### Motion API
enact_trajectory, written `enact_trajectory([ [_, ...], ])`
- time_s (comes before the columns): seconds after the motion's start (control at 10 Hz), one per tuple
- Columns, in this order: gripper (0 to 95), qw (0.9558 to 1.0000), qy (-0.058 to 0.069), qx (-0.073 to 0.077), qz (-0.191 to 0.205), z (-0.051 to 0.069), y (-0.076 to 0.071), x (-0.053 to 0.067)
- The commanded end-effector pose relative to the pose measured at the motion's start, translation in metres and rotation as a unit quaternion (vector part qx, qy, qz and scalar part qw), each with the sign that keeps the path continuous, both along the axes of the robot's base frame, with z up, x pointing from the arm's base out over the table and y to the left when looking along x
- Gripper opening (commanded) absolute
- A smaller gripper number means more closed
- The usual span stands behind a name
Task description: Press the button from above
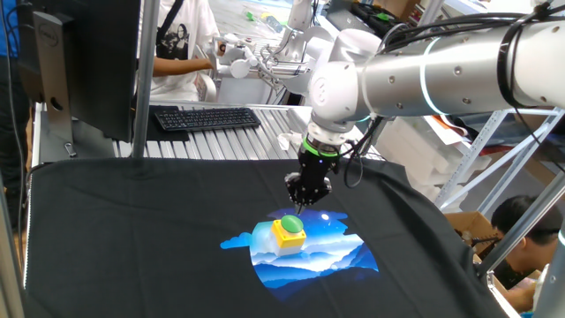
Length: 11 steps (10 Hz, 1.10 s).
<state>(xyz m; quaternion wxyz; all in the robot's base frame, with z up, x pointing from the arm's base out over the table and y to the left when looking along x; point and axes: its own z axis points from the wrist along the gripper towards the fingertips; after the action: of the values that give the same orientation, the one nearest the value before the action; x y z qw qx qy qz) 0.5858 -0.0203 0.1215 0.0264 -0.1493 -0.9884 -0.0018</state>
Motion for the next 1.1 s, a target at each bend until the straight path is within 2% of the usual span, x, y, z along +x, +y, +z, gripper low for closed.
enact_trajectory([
  [0.1, 0.0, 1.0, 0.005, 0.0, 0.001, 0.0009, 0.0003, -0.0003],
  [1.1, 0.0, 1.0, 0.004, -0.001, 0.0, 0.0011, 0.0001, 0.0001],
])
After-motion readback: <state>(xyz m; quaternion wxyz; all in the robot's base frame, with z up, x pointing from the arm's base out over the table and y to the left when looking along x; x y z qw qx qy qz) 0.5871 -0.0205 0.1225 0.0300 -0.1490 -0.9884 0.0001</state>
